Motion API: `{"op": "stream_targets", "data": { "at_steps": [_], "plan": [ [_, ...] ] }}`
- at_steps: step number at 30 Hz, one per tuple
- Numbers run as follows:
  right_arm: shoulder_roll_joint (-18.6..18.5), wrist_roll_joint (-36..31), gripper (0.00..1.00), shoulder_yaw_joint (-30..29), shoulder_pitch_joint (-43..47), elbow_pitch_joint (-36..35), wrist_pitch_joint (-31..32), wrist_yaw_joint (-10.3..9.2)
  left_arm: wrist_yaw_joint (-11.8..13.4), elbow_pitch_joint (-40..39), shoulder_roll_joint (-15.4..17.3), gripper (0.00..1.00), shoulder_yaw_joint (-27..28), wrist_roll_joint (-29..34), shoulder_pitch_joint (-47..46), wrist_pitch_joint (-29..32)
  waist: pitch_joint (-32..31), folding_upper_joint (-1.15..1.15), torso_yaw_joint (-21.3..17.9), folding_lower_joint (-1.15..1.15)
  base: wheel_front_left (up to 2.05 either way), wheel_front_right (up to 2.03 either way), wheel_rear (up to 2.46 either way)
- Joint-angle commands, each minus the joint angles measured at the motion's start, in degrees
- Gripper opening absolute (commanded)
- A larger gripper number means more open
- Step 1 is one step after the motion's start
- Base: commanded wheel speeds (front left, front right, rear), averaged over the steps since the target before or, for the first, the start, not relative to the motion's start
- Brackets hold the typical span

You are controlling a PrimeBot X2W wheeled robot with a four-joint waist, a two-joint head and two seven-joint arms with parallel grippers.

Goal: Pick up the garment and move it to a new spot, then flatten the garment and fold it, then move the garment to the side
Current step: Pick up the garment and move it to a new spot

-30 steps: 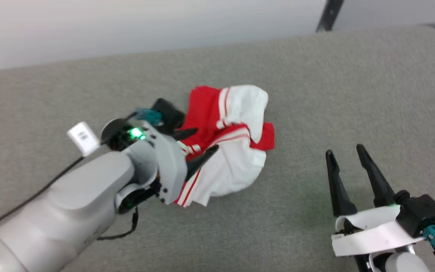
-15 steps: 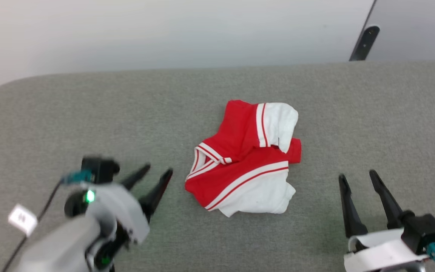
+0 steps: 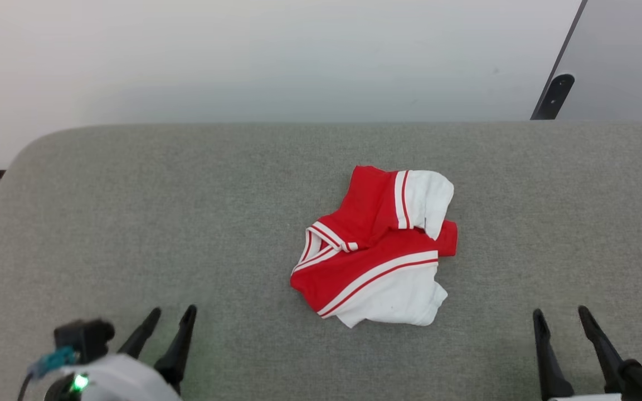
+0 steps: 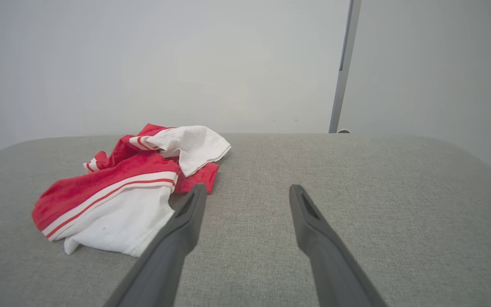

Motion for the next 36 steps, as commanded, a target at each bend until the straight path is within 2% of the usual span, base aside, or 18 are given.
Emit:
{"op": "stream_targets", "data": {
  "at_steps": [1, 5, 6, 9, 10, 13, 16, 27, 36],
  "plan": [
    [0.11, 0.37, 1.0, -0.23, 0.71, -0.38, 0.19, -0.08, 0.43, -0.68, -0.44, 1.0, 1.14, 0.79, 1.31, -0.02, -0.3, 0.0, -0.01, 0.0, 0.0, 0.0, 0.0],
    [0.08, 0.59, 1.0, -1.39, 2.26, -1.79, 0.84, -0.08, 1.29, -4.67, -2.55, 1.0, 9.38, 6.61, 8.16, -0.02, -0.81, 0.0, -0.28, 0.0, 0.0, 0.0, 0.0],
    [0.11, 0.48, 1.0, -1.86, 2.81, -2.25, 1.11, -0.08, 1.43, -6.13, -3.76, 1.0, 13.1, 10.18, 11.27, -0.03, -1.24, 0.0, -0.36, 0.0, 0.0, 0.0, 0.0],
    [0.1, 0.62, 1.0, -2.73, 3.19, -3.16, 1.62, -0.08, 1.57, -8.5, -6.14, 1.0, 18.66, 16.11, 14.59, -0.03, -1.91, 0.0, -0.5, 0.0, 0.0, 0.0, 0.0],
    [0.1, 0.62, 1.0, -2.73, 3.19, -3.16, 1.62, -0.08, 1.57, -8.5, -6.14, 1.0, 18.66, 16.11, 14.59, -0.03, -1.91, 0.0, -0.5, 0.0, 0.0, 0.0, 0.0],
    [0.09, 1.0, 1.0, -3.38, 3.31, -4.06, 1.8, -0.08, 1.65, -10.52, -8.36, 1.0, 23.48, 22.37, 17.53, -0.03, -2.59, 0.0, -0.68, 0.0, 0.0, 0.0, 0.0],
    [0.1, 1.65, 1.0, -3.76, 3.13, -4.88, 2.08, -0.08, 0.5, -12.28, -10.54, 1.0, 27.0, 27.51, 19.7, -0.03, -3.15, 0.0, -0.88, 0.0, 0.0, 0.0, 0.0],
    [0.1, 2.47, 1.0, -3.28, 2.67, -4.98, 2.35, -0.08, -4.45, -11.35, -16.99, 1.0, 32.97, 34.64, 22.94, -0.03, -2.96, 0.0, -1.08, 0.0, 0.0, 0.0, 0.0],
    [0.1, 2.76, 1.0, -2.99, 1.64, -4.28, 2.01, -0.08, -7.51, -10.01, -20.02, 1.0, 35.09, 37.53, 21.83, -0.04, -2.31, 0.0, -0.8, 0.0, 0.0, 0.0, 0.0]
  ]
}}
